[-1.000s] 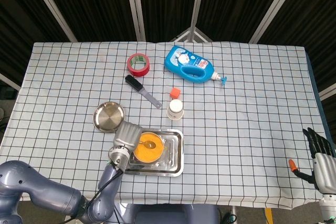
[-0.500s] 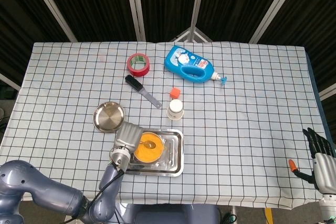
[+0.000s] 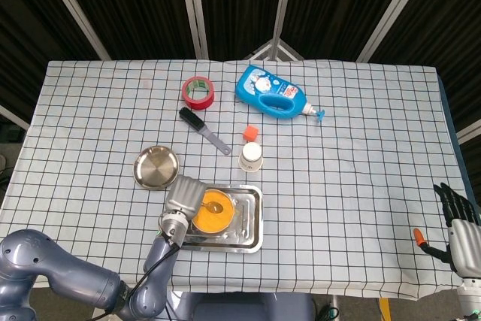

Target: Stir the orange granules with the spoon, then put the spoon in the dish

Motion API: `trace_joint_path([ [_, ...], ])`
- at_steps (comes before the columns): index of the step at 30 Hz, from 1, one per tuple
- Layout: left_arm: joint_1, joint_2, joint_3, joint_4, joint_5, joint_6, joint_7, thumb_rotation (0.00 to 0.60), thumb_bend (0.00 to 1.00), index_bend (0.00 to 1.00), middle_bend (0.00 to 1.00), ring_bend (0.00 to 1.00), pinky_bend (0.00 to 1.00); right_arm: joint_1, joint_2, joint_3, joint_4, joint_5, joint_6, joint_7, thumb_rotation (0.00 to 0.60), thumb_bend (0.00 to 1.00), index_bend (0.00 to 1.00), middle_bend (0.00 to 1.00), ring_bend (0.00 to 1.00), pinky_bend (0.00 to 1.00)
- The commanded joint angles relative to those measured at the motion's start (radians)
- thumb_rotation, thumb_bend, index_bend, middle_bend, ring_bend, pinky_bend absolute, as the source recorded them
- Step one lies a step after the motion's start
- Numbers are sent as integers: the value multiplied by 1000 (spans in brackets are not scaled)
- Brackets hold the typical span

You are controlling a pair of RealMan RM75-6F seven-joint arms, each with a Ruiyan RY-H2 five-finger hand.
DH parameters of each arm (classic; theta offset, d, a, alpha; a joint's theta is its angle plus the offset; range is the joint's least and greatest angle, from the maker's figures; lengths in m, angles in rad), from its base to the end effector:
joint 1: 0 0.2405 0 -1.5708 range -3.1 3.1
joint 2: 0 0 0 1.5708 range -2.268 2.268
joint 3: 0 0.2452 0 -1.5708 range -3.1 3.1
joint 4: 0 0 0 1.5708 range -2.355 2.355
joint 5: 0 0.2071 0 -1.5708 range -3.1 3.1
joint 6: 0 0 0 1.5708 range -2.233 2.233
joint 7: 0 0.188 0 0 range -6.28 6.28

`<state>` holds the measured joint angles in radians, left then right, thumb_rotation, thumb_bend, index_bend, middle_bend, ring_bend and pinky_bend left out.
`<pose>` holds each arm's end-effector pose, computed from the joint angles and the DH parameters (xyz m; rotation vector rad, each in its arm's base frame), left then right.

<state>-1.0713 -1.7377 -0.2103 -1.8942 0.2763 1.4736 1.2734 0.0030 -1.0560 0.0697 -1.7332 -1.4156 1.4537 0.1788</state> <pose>-0.0489 0.3119 -0.0674 -1.9302 -0.7798 -0.3572 -0.3124 -0.2010 0.1679 1.1777 -1.1643 0.9807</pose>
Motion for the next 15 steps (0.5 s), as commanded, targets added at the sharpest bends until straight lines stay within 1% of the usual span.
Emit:
trace_joint_path([
  [1,-1,0,-2,2,-3,0,1,600,498,488,1000,1000,1000,0,0,0,0,0,0,-1,600,393,0,0,0,0],
  [15,-4,-2,1,5,-7,-1,4,600,507,488,1000,1000,1000,-1,-1,1,0,0,2,1,600,394,0,0,0,0],
])
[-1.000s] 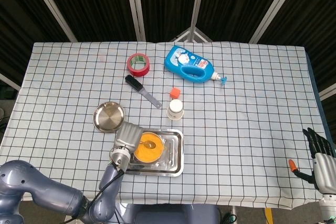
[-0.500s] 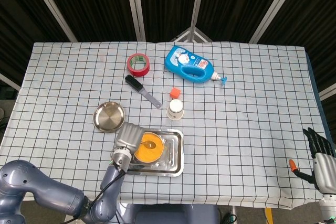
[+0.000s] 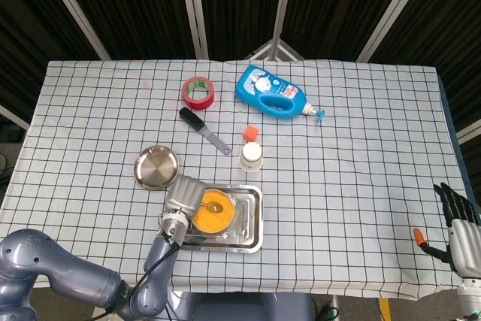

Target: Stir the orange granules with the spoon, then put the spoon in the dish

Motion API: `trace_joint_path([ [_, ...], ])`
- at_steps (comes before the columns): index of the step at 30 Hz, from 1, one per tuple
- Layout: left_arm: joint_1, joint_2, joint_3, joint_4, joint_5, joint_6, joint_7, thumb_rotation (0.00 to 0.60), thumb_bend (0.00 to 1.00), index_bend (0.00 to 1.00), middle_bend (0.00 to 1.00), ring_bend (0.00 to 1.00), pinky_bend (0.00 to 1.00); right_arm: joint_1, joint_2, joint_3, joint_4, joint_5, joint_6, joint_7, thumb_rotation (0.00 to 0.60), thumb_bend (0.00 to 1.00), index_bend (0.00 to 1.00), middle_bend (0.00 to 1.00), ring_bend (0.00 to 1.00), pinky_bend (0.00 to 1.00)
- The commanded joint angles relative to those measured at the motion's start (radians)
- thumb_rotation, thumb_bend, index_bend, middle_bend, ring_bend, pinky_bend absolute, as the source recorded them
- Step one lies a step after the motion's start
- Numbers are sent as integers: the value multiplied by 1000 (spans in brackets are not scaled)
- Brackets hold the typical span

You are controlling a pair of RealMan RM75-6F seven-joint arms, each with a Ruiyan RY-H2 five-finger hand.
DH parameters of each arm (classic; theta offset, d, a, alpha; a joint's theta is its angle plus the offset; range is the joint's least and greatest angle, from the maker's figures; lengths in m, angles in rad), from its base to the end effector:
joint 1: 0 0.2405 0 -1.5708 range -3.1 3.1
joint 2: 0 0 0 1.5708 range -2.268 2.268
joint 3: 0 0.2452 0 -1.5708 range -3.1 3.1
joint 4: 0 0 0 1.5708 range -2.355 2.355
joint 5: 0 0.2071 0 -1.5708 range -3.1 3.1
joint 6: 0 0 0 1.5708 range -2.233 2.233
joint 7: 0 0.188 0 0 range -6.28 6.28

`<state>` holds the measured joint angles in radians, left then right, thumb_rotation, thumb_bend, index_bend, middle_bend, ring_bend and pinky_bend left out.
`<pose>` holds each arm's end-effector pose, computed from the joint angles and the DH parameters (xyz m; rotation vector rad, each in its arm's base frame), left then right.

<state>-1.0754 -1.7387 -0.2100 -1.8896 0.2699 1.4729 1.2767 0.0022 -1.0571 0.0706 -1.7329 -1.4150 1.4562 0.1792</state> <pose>-0.0493 0.3125 -0.0680 -1.9308 -0.7760 -0.3499 -0.3124 -0.2010 0.1682 1.1746 -1.1630 0.9829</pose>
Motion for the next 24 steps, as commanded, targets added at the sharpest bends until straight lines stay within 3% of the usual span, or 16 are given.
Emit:
trace_joint_path([
  [1,-1,-1,2,1,0,1,2,600,507,488,1000,1000,1000,0,0,0,0,0,0,0,600,394,0,0,0,0],
  [24,0,-8,14,7,23,-2,-2,600,574,539,1000,1000,1000,0,1,0,0,0,0,3,600,394,0,0,0,0],
])
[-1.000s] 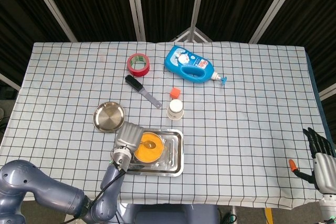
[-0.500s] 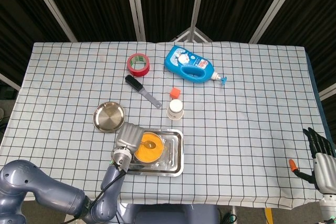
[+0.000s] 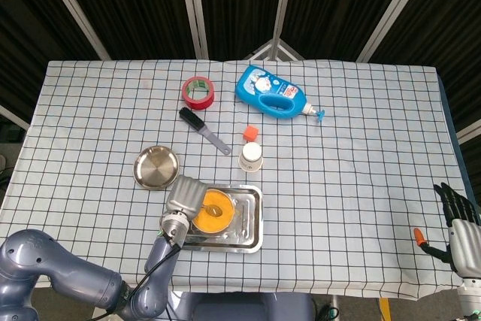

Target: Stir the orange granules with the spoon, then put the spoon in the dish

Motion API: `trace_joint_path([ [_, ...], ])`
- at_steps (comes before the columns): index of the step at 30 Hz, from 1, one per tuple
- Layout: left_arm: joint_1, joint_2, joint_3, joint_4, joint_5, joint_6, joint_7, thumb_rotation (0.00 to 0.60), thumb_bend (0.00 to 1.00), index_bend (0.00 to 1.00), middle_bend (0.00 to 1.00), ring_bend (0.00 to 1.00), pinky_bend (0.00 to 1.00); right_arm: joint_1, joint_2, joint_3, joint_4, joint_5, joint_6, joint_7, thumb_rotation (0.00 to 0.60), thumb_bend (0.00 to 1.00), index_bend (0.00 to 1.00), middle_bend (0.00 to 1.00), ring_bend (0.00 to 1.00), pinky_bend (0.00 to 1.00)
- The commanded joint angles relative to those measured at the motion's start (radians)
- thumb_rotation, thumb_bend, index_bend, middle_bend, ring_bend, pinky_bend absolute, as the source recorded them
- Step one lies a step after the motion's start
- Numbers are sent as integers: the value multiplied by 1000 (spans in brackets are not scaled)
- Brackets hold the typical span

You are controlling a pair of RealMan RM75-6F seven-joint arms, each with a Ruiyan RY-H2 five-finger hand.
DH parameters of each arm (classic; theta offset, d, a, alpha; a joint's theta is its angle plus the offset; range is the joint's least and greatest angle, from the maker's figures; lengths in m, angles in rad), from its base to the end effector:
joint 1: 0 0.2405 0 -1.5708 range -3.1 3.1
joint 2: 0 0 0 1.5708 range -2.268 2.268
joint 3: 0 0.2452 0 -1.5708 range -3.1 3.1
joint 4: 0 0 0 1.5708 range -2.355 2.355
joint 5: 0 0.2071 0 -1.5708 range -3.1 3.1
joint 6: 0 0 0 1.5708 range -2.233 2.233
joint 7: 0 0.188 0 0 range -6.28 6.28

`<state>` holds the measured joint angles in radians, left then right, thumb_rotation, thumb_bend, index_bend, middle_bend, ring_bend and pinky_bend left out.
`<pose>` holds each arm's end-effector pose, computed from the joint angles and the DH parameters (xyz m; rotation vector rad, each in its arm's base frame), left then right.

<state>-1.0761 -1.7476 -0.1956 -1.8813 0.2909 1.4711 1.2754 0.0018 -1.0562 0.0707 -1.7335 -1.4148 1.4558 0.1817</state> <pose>-0.0484 0.3110 -0.0707 -1.9406 -0.7551 -0.3575 -0.3124 -0.2009 0.1684 1.1732 -1.1650 0.9840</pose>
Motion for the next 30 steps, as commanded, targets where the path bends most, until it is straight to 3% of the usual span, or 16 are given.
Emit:
trace_joint_path([
  [1,1,2,0,-2,4,-1,-2,600,578,542,1000,1000,1000,0,0,0,1,0,0,1,600,394,0,0,0,0],
  [9,-1,30,15,-21,51,0,2,600,623,603,1000,1000,1000,0,1,0,0,0,-2,2,600,394,0,0,0,0],
  [15,2,55,51,-34,133,1,-4,600,632,780,1000,1000,1000,0,2,0,-1,2,-2,5,600,393,0,0,0,0],
  [21,0,97,160,-12,312,-9,24,600,632,799,1000,1000,1000,0,3,0,-3,3,-4,7,600,393,0,0,0,0],
  [30,-26,168,349,109,625,-88,117,600,632,807,1000,1000,1000,1,3,0,-7,3,-6,7,600,393,0,0,0,0],
])
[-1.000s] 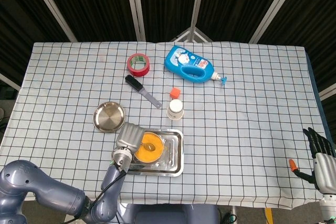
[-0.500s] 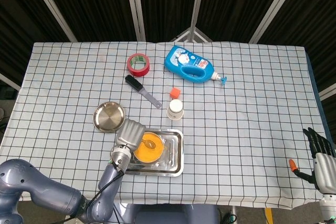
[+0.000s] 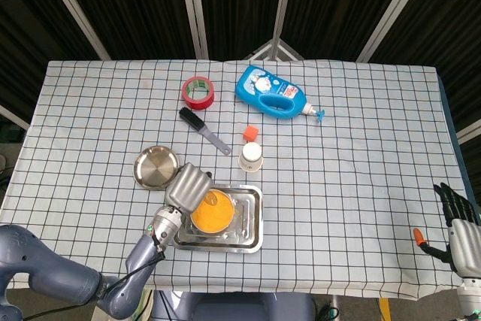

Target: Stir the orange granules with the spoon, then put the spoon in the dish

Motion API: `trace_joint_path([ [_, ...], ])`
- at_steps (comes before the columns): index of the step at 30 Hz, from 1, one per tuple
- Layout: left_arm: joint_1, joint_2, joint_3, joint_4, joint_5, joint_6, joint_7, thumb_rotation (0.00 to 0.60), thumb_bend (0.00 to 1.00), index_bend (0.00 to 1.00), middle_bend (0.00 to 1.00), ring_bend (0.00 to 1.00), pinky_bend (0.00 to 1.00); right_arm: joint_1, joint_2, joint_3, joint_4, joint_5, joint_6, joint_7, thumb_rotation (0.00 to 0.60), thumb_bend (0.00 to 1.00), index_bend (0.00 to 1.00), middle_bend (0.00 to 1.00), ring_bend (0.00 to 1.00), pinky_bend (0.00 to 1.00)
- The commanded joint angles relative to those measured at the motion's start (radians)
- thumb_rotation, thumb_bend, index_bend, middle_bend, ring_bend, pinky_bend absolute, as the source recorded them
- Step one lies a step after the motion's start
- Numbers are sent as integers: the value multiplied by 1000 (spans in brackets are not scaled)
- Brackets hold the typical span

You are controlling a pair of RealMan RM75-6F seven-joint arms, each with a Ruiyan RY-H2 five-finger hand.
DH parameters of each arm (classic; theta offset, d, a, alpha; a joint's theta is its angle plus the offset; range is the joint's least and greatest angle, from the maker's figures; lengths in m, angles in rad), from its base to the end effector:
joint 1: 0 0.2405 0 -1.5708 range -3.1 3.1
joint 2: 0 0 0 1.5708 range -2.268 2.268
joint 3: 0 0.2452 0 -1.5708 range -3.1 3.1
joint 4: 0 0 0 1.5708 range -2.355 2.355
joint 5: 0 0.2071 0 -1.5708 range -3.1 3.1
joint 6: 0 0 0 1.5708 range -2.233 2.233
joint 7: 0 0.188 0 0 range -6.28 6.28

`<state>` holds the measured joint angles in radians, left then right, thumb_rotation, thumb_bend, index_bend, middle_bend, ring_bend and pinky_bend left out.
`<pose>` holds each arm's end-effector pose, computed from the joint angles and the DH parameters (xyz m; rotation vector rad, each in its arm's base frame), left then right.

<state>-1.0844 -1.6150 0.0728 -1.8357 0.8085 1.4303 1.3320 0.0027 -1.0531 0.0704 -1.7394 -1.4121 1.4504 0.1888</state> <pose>-0.0363 0.3156 -0.0409 -2.0094 -0.0600 -0.5098 -0.3121 -0.2010 0.1679 1.1698 -1.1772 0.9873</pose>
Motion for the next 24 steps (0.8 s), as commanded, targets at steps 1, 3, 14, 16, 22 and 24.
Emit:
trace_joint_path([
  [1,-22,39,93,77,132,-61,73,600,632,809,1000,1000,1000,0,0,0,-1,1,0,0,600,393,0,0,0,0],
  [3,-31,43,109,99,171,-86,88,600,632,811,1000,1000,1000,0,0,0,-2,2,0,0,600,393,0,0,0,0],
  [14,-61,42,134,175,313,-186,121,600,629,811,1000,1000,1000,0,2,2,-1,3,-2,8,600,394,0,0,0,0],
  [16,-65,41,135,184,332,-199,133,600,628,811,1000,1000,1000,0,2,2,-1,3,-1,8,600,394,0,0,0,0],
  [22,-73,38,122,201,343,-248,163,600,627,812,1000,1000,1000,0,2,2,-2,4,-1,7,600,393,0,0,0,0],
  [24,-78,39,119,209,347,-264,177,600,626,812,1000,1000,1000,0,2,2,-2,5,-2,8,600,393,0,0,0,0],
])
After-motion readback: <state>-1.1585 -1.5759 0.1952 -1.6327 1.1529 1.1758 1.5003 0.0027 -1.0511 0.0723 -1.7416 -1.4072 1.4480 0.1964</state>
